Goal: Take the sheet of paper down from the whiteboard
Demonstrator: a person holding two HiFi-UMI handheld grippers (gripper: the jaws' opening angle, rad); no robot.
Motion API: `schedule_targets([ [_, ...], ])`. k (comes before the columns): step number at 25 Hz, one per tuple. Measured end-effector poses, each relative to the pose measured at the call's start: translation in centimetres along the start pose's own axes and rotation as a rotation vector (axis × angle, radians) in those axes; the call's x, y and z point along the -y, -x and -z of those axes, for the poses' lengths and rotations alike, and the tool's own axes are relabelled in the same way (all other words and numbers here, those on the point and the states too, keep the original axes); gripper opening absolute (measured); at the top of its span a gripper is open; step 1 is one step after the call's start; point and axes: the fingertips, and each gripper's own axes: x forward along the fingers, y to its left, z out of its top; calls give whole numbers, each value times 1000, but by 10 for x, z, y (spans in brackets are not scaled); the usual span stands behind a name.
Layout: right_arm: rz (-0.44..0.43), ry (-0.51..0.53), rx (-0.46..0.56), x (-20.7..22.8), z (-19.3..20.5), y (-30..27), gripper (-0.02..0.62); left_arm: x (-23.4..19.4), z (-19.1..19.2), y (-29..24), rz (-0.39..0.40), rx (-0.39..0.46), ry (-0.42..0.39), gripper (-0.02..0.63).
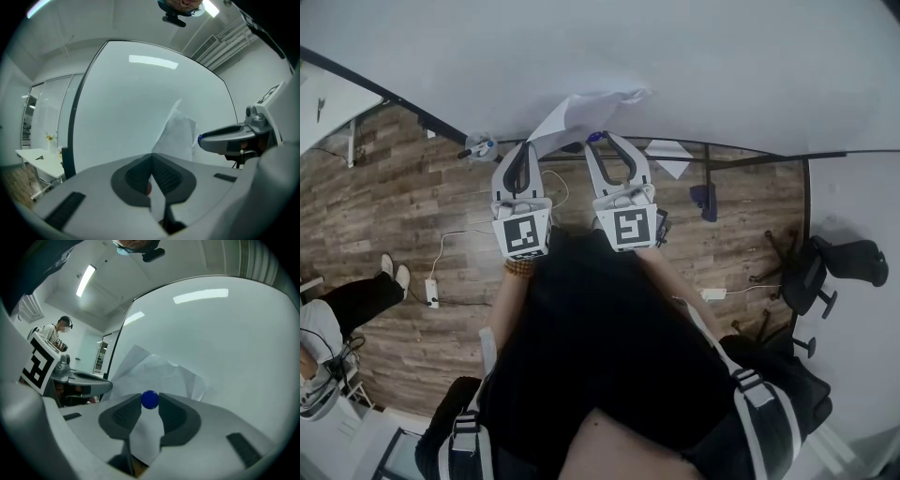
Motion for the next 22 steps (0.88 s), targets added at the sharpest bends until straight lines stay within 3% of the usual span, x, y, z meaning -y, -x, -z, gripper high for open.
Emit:
schedule_targets([
  [22, 21, 13, 2, 6, 0, 3, 114, -1, -3, -1, -2, 16, 9, 8],
])
